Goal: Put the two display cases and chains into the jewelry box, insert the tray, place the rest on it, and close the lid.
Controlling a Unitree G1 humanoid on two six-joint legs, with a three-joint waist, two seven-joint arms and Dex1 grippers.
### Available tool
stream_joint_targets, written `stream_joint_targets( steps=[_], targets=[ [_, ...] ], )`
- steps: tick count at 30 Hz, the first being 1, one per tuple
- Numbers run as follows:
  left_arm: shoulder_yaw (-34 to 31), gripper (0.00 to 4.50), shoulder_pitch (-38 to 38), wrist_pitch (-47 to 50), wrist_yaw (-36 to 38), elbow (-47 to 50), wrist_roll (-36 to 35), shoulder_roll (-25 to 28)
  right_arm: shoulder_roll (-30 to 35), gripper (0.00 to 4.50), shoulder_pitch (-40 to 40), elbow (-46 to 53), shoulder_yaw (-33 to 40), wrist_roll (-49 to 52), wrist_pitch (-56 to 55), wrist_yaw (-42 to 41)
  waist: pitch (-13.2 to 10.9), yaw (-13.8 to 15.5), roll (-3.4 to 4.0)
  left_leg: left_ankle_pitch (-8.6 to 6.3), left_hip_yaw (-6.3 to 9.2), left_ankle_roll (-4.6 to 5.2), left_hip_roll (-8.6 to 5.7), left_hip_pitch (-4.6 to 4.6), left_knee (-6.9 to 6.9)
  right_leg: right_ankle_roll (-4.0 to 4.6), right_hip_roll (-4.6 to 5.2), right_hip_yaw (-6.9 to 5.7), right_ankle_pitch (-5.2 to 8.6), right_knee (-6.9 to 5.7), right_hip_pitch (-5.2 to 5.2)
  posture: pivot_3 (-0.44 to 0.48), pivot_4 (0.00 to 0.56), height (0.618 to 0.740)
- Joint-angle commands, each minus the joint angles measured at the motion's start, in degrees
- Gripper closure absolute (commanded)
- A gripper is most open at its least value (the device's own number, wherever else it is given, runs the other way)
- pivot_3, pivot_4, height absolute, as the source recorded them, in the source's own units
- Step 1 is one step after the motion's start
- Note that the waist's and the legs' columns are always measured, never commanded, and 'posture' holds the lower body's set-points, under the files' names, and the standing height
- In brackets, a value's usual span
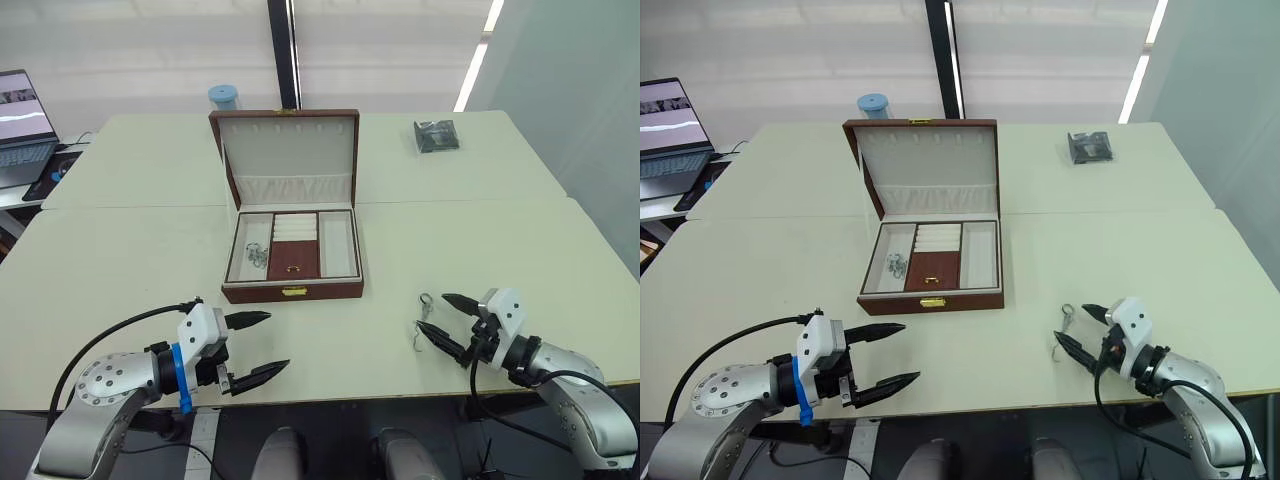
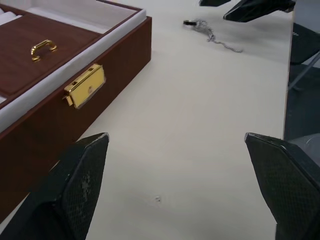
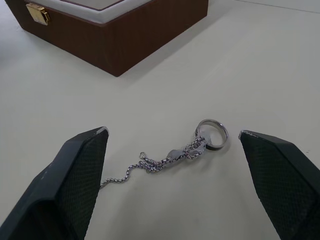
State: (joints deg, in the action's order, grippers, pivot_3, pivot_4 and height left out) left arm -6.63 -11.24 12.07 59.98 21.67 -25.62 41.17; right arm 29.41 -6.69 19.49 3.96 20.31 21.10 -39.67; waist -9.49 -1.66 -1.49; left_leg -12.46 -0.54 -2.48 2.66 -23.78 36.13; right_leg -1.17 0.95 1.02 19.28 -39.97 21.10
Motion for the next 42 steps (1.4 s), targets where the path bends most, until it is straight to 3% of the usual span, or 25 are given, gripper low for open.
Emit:
stream_joint_targets(
  steps=[1, 21, 24, 28, 37, 39, 42],
  targets=[
    [1.3, 0.00, -0.6, -1.3, 1.0, 2.9, -0.2, 0.2, -1.8, 0.07, -1.5, 3.3, -1.9, -1.5, 0.9, 3.7, 0.0, 0.0, 0.00, 0.00, 0.00, 0.00, 0.01, 0.00, 0.00, 0.00, 0.00, 0.00, 0.00, 0.00, 0.00, 0.000, 0.150, 0.740],
    [3.5, 0.00, 1.4, 0.3, -0.3, 3.7, -0.2, -0.1, -4.1, 0.07, -0.1, 2.5, -9.2, -11.4, 8.6, 14.2, 0.3, -0.1, -0.35, 0.00, 0.03, 0.00, 0.04, 0.06, 0.01, 0.00, -0.12, 0.01, 0.00, 0.00, -0.05, 0.000, 0.150, 0.740],
    [3.6, 0.00, 1.2, 0.1, -0.5, 3.6, -0.1, -0.2, -4.4, 0.70, 0.3, 2.4, -8.7, -11.0, 9.5, 14.6, 0.4, -0.1, -0.42, 0.00, 0.03, 0.00, 0.04, 0.06, 0.02, 0.00, -0.12, 0.01, 0.00, 0.00, -0.06, 0.000, 0.150, 0.740],
    [3.9, 0.00, 0.9, -0.2, -0.7, 3.3, 0.0, -0.2, -4.4, 2.05, 0.3, 2.6, -8.5, -10.8, 10.4, 14.6, 0.4, -0.1, -0.43, 0.00, 0.04, 0.00, 0.04, 0.06, 0.02, 0.00, -0.12, 0.00, 0.00, 0.00, -0.06, 0.000, 0.150, 0.740],
    [4.2, 0.00, 0.7, -1.0, -0.9, 2.4, 0.3, -0.5, -4.7, 4.21, 0.3, 2.8, -7.9, -10.5, 11.6, 14.8, 0.6, 0.0, -0.46, 0.00, 0.05, 0.00, 0.05, 0.06, 0.01, 0.00, -0.12, -0.01, 0.00, 0.00, -0.06, 0.000, 0.150, 0.740],
    [4.2, 0.00, 0.8, -1.3, -0.9, 2.1, 0.4, -0.6, -4.8, 4.49, 0.3, 2.8, -7.8, -10.3, 11.6, 14.7, 0.6, 0.0, -0.46, 0.00, 0.05, 0.00, 0.06, 0.06, 0.01, 0.00, -0.12, -0.01, 0.00, 0.00, -0.06, 0.000, 0.150, 0.740],
    [4.2, 0.00, 0.8, -1.3, -0.9, 2.0, 0.4, -0.8, -4.8, 4.49, 0.5, 2.7, -7.6, -10.1, 11.2, 14.6, 0.6, 0.0, -0.46, 0.00, 0.05, 0.00, 0.05, 0.06, 0.01, 0.00, -0.12, 0.00, 0.00, 0.00, -0.06, 0.000, 0.150, 0.740]
  ],
)
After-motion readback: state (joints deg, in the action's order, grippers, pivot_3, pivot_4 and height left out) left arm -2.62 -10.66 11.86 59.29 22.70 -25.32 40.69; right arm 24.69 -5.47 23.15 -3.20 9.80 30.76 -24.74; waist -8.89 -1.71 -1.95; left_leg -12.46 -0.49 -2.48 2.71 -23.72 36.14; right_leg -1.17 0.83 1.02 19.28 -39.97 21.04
